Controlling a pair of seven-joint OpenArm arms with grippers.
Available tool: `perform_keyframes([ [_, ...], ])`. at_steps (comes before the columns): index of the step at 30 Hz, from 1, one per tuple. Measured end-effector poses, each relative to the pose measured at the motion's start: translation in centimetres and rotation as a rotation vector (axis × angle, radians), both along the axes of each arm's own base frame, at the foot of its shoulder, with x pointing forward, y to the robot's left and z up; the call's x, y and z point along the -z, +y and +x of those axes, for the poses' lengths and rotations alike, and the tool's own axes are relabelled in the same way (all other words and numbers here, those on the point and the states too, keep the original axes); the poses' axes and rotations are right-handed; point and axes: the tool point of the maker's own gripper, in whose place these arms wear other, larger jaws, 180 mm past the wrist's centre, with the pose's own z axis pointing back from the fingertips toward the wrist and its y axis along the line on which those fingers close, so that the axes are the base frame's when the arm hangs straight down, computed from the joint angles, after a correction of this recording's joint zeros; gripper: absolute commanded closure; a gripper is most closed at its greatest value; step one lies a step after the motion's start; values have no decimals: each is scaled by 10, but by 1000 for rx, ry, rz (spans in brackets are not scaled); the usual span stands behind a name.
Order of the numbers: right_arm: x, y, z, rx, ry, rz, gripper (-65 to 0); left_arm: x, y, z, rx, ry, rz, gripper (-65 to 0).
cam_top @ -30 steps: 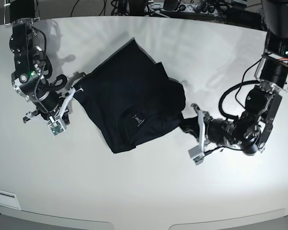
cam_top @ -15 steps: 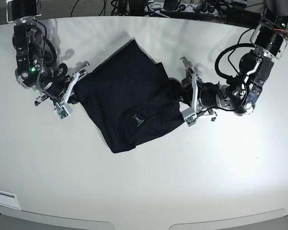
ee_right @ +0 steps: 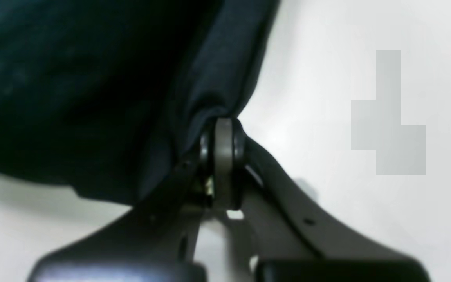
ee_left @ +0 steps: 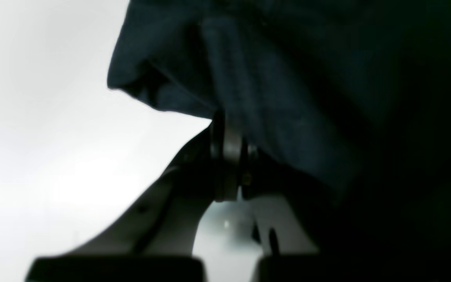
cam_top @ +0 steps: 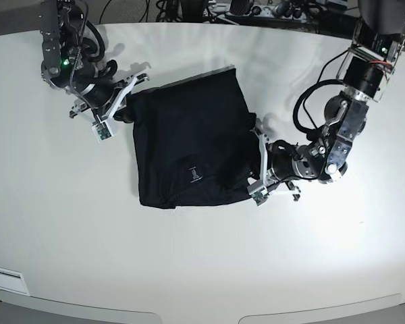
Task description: Fold the T-shirt properly
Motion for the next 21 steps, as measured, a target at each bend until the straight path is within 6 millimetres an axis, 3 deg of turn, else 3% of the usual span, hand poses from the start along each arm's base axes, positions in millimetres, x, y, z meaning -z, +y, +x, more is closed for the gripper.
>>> perform_keyframes([
  [7, -13, -13, -2, 18, -51, -134, 0, -9, 3, 16, -1, -15, 44, 0],
  [10, -40, -14, 10, 29, -145, -163, 0, -21, 5, 17, -2, 23, 50, 0],
  [15, -99, 1, 19, 36, -309, -91, 0, -65, -21, -8, 78, 90, -159, 0],
  [18, -133, 12, 18, -8, -398, 0, 0, -88, -24, -27, 156, 95, -206, 0],
  [21, -133, 7, 11, 13, -363, 66, 0, -114, -23, -43, 164, 96, -311, 0],
])
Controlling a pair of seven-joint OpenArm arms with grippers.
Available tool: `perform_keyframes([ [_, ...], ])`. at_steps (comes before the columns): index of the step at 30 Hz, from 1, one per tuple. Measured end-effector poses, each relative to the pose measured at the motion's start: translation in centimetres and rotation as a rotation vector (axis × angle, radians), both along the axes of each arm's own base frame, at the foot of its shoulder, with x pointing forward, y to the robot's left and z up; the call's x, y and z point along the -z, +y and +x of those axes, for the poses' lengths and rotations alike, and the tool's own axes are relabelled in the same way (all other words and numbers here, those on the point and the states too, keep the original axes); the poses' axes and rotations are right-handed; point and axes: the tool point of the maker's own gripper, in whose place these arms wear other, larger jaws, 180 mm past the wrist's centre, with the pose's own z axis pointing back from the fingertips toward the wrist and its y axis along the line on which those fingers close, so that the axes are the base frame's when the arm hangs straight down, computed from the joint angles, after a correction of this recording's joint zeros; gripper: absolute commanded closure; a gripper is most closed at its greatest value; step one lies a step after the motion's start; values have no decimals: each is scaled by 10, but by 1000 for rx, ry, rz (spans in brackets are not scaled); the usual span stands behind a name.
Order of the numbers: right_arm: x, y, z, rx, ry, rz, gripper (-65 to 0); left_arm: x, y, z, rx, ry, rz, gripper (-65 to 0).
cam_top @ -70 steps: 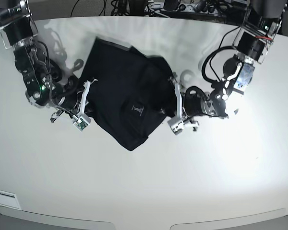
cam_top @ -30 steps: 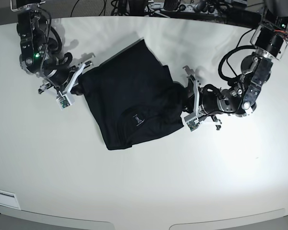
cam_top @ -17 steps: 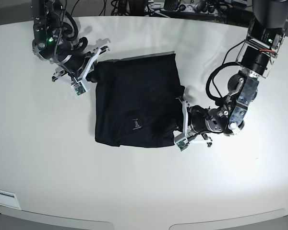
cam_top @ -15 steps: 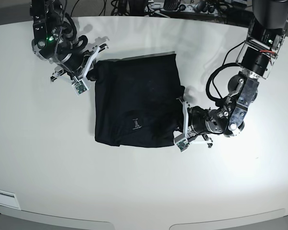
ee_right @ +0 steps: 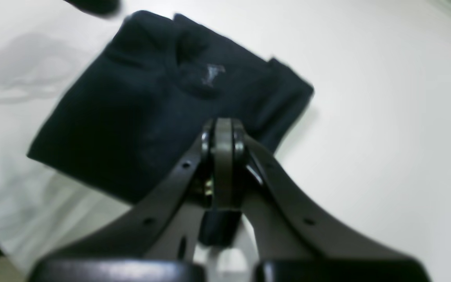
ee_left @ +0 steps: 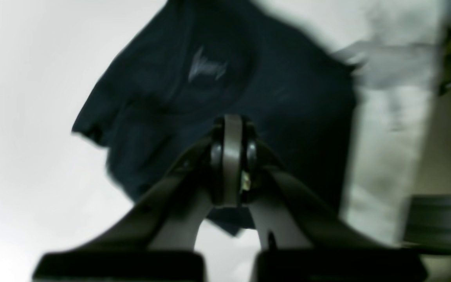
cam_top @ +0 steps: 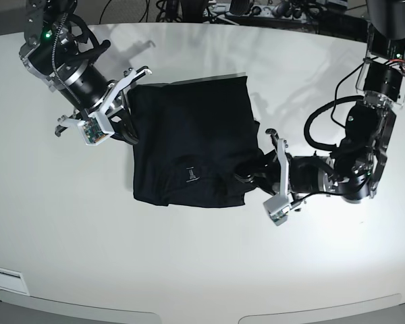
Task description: Fold the T-shirt properly
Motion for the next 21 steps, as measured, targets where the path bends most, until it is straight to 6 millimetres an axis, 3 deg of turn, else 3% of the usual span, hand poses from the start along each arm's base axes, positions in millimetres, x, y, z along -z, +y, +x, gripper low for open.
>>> perform_keyframes([
  [5, -8, -9, -22, -38, 50, 158, 0, -16, 26, -25, -66, -24, -53, 0],
  [8, -18, -17, -42, -99, 57, 220, 0, -13, 38, -47, -97, -12, -52, 0],
  [12, -26, -34, -71, -126, 111, 284, 0, 3, 47, -91, -123, 59, -41, 0],
  [15, -19, -54, -99, -86, 225, 279, 0, 9, 52, -129, -131, 127, -33, 0],
  [18, -2, -82, -124, 28, 331, 196, 0, 5, 57, -158, -147, 144, -15, 0],
  [21, 3, -100, -144, 110, 391, 162, 0, -3, 59, -185, -158, 150, 18, 0],
])
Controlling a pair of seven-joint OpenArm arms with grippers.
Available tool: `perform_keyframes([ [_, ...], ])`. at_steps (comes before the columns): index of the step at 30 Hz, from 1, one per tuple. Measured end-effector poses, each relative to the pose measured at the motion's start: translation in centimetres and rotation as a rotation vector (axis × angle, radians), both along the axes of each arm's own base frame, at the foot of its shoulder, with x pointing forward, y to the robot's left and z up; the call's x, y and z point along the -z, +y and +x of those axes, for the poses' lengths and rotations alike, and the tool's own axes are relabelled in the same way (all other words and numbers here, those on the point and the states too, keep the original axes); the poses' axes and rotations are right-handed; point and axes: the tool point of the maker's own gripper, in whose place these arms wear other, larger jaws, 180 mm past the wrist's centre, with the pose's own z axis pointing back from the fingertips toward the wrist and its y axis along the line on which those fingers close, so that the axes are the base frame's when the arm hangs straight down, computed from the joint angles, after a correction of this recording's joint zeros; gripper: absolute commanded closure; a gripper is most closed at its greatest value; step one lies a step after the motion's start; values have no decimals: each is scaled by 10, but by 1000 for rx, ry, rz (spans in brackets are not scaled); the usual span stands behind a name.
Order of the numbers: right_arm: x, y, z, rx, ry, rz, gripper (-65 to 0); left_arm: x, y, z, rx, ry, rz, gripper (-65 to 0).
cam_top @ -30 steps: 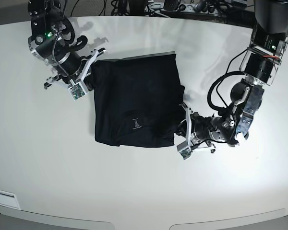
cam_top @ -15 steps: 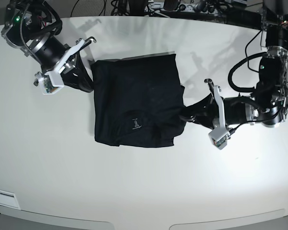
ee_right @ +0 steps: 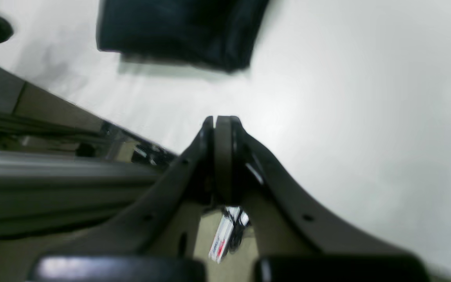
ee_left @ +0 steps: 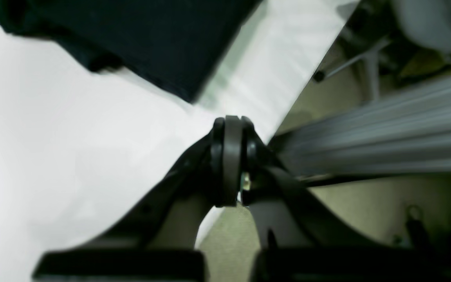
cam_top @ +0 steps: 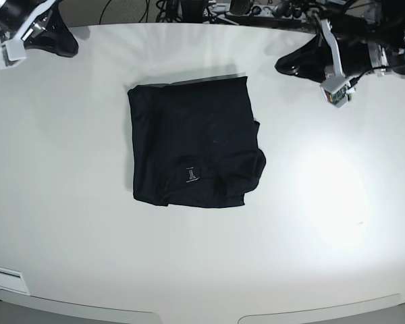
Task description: Fold the T-shirt properly
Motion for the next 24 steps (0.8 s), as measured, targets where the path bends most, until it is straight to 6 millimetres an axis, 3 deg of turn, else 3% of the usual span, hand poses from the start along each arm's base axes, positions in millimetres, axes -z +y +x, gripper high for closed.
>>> perform_keyframes([
  [3, 11, -9, -29, 1, 128, -46, 0, 0, 3, -33, -8, 65, 28, 0],
  [6, 20, -8, -58, -7, 249, -52, 0, 14, 9, -67, -58, 199, 38, 0],
  [12, 26, 11, -103, 29, 402, 24, 0, 22, -2, -149, -81, 472, 4, 0],
  [15, 28, 21, -116, 22, 450, 81, 0, 22, -7, -176, -120, 555, 0, 0],
  [17, 43, 19, -128, 57, 509, 143, 0, 24, -8, -185, -104, 582, 15, 0],
  [20, 72, 18, -151, 100, 618, 198, 0, 36, -13, -181, -140, 571, -20, 0],
  [24, 127, 7, -179, 109, 729, 116, 0, 102, 3, -216, -162, 714, 89, 0],
])
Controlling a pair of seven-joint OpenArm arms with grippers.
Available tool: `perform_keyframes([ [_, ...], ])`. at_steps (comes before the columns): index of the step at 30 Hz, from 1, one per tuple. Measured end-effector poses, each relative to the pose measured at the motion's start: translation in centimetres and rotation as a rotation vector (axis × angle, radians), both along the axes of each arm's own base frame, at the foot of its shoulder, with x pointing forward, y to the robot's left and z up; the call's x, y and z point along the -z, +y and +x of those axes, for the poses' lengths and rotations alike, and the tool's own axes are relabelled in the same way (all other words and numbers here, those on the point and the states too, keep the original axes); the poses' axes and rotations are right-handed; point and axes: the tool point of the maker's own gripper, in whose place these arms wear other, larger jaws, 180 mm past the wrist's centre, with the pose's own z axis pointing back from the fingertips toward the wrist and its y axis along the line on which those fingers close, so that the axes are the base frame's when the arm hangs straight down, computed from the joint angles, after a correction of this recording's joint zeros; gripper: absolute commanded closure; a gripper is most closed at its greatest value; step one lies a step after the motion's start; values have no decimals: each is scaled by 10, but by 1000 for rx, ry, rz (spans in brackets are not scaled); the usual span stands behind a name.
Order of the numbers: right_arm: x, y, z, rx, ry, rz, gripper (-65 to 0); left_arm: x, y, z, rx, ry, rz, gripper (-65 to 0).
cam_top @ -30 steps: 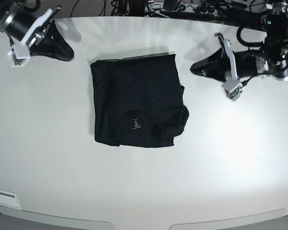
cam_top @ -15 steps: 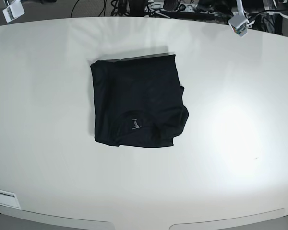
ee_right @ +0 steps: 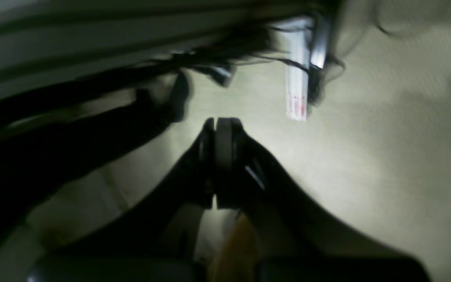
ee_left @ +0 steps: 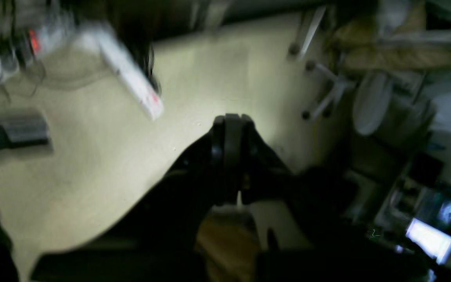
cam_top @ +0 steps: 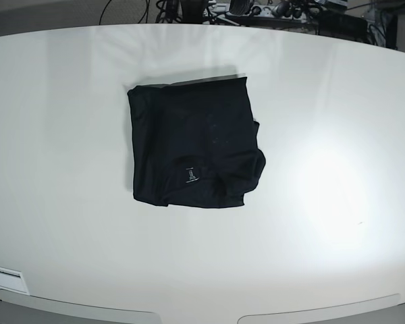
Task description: Fold the T-shirt properly
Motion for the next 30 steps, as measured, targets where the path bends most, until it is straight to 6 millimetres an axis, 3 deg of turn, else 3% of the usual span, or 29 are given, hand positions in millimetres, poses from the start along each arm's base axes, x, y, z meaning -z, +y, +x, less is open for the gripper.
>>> perform_keyframes([
  [2, 28, -1, -8, -38, 35, -24, 0, 34, 3, -5, -21, 44, 14, 0],
  [7, 97, -7, 7, -73, -3, -106, 0, 133, 33, 11, -159, 97, 161, 0],
  [11, 142, 0, 19, -138, -42, -141, 0, 199, 70, 59, -299, -5, 308, 0],
  [15, 188, 3, 18, -200, 6, -238, 0, 237, 94, 91, -287, -109, 401, 0],
  [19, 225, -14, 38, -180, 12, -437, 0, 263, 81, 102, -339, -147, 444, 0],
  [21, 236, -8, 42, -237, 14, -480, 0, 273, 72, 97, -346, -155, 485, 0],
  [27, 252, 58, 71, -330, -30, -431, 0, 284, 8, 77, -324, -136, 480, 0],
  [30, 253, 66, 82, -389, -63, -456, 0, 286, -14, 65, -334, -117, 481, 0],
])
